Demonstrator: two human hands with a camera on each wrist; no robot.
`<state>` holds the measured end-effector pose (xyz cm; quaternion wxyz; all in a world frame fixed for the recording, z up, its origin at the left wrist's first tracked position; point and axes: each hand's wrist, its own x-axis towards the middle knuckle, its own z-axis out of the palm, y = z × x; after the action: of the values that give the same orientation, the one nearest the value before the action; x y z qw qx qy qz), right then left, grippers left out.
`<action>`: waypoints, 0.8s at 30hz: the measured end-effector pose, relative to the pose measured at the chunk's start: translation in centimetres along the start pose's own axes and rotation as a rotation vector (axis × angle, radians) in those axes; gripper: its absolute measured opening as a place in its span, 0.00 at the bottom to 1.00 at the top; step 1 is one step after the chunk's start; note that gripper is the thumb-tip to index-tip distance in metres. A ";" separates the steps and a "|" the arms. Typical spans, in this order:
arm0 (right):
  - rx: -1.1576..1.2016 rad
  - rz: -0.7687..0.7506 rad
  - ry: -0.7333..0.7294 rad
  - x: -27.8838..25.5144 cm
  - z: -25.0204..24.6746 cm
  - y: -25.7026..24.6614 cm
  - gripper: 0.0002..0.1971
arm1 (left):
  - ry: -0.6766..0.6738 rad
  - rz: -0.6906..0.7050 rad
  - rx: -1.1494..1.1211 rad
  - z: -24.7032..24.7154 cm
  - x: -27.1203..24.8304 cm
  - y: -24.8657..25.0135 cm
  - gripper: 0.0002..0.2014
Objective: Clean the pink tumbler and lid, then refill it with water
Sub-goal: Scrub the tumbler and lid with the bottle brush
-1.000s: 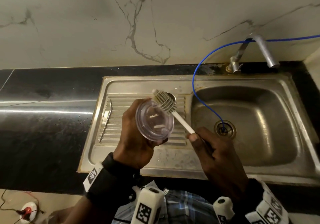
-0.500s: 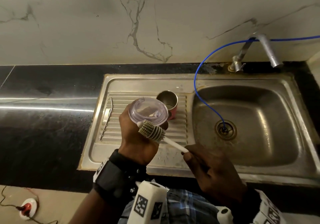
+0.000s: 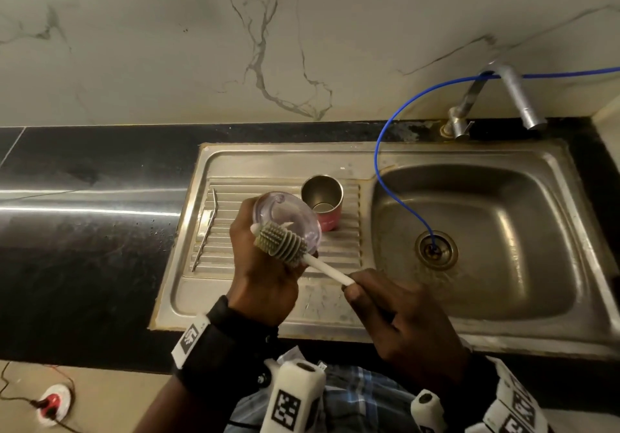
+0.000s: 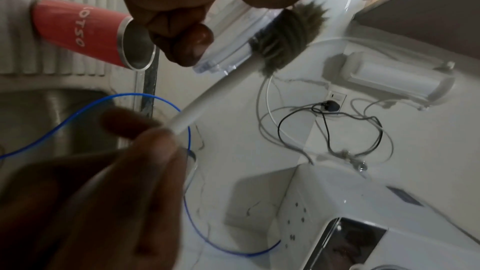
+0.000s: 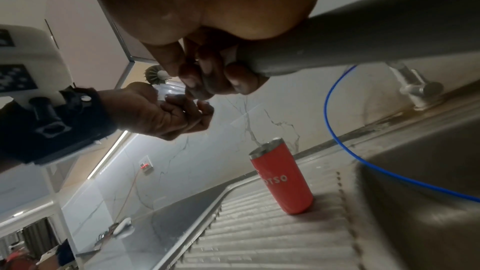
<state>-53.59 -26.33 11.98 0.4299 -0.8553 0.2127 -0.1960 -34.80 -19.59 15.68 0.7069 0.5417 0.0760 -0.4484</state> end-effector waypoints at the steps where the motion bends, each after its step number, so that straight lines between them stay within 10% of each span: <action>1: 0.004 0.009 -0.005 -0.3 -0.2 0.5 0.14 | 0.002 -0.010 -0.023 -0.1 0.1 0.3 0.21; 17: 0.009 -0.016 -0.002 0.1 0.2 0.9 0.15 | 0.000 0.064 0.063 -0.6 0.2 -1.5 0.21; 24: -0.042 0.062 -0.051 -1.5 -0.2 3.4 0.15 | 0.099 -0.121 -0.054 -1.6 1.9 -0.2 0.20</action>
<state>-55.57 -27.51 9.05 0.4229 -0.8619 0.2320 -0.1563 -33.22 -19.30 13.72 0.6884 0.5384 0.1556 -0.4605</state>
